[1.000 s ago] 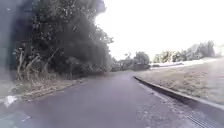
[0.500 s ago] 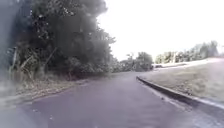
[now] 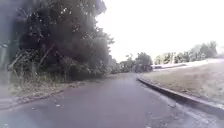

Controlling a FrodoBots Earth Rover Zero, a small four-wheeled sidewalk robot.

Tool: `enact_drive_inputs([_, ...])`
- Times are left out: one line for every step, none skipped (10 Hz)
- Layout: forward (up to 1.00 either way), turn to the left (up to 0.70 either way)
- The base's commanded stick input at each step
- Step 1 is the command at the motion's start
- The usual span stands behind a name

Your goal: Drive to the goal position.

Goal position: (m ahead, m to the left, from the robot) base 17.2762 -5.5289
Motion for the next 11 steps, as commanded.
enact_drive_inputs([1.0,0.0])
enact_drive_inputs([1.0,0.0])
enact_drive_inputs([1.0,0.0])
enact_drive_inputs([1.0,0.0])
enact_drive_inputs([1.0,0.0])
enact_drive_inputs([1.0,0.0])
enact_drive_inputs([1.0,0.0])
enact_drive_inputs([1.0,0.0])
enact_drive_inputs([1.0,0.0])
enact_drive_inputs([1.0,0.0])
enact_drive_inputs([1.0,0.0])
